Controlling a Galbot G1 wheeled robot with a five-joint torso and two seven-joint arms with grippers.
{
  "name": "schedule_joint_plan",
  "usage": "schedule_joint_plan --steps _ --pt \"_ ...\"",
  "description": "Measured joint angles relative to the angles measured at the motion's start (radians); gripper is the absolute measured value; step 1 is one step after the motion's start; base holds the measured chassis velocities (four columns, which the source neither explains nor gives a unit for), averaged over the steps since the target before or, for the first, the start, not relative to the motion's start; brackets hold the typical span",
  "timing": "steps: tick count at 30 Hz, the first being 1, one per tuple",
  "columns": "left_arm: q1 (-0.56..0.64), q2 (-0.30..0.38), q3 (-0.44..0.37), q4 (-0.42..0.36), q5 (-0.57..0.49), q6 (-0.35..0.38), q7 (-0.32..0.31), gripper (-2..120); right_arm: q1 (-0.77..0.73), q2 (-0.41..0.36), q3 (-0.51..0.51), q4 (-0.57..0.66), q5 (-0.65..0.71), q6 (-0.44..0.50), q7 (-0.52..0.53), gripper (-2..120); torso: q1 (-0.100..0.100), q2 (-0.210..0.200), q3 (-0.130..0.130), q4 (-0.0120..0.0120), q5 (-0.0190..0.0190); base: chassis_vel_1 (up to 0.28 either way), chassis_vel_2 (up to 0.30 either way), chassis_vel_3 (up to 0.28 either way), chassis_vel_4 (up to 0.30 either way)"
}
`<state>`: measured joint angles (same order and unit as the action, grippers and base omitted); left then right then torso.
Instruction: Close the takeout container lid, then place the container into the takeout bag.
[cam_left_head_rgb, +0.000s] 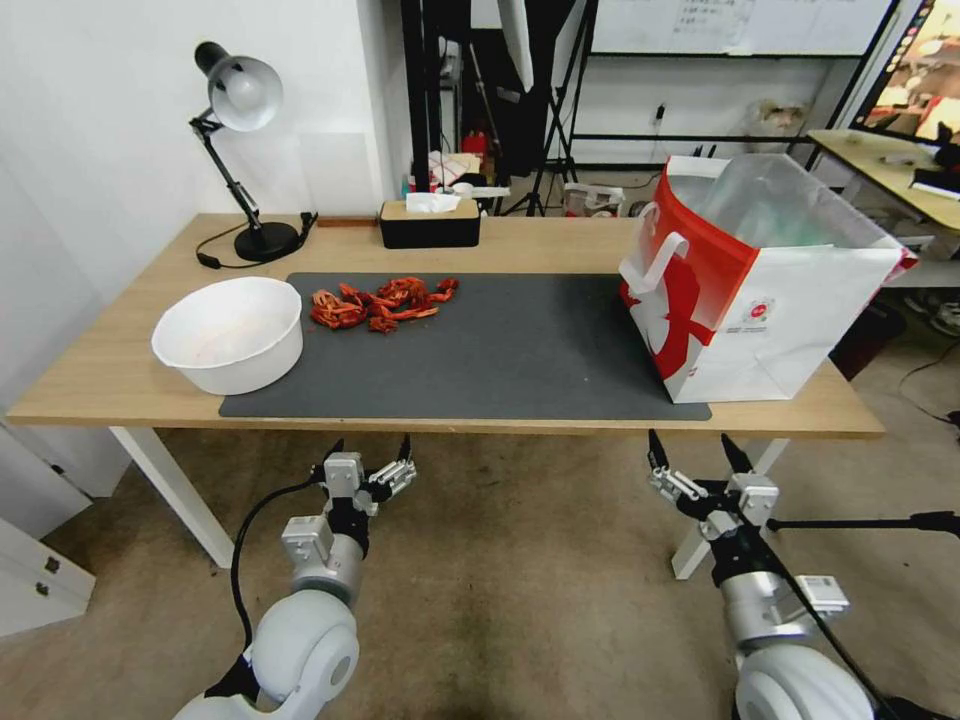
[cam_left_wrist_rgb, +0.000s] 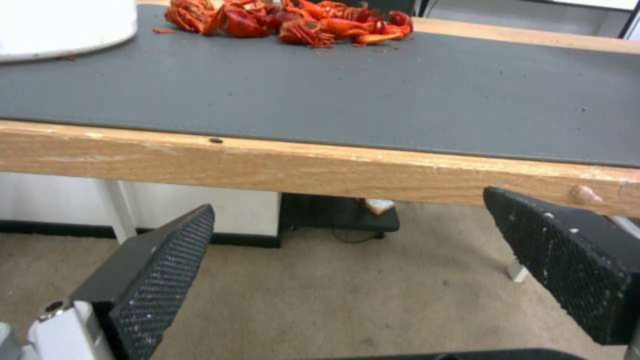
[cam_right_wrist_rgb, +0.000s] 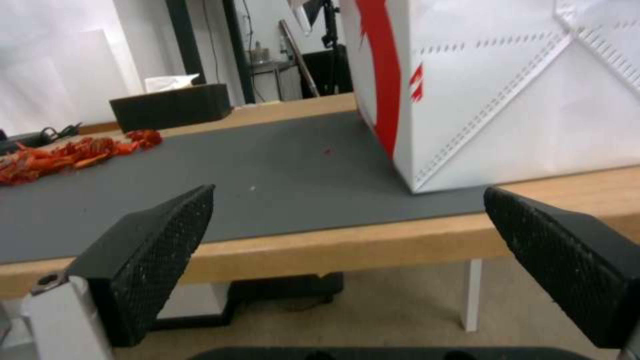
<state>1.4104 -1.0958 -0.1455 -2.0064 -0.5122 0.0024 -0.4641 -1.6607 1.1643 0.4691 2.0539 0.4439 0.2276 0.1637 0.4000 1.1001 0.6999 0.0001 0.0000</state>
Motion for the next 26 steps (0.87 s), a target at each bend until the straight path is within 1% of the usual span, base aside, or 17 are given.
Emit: schedule_joint_plan --steps 26 --pt "0.001 -0.001 -0.002 -0.003 0.003 -0.001 0.001 100 0.006 -0.001 -0.004 -0.003 0.000 -0.001 -0.001 100 0.000 0.000 0.000 -0.0001 0.0000 0.000 0.000 0.000 0.000"
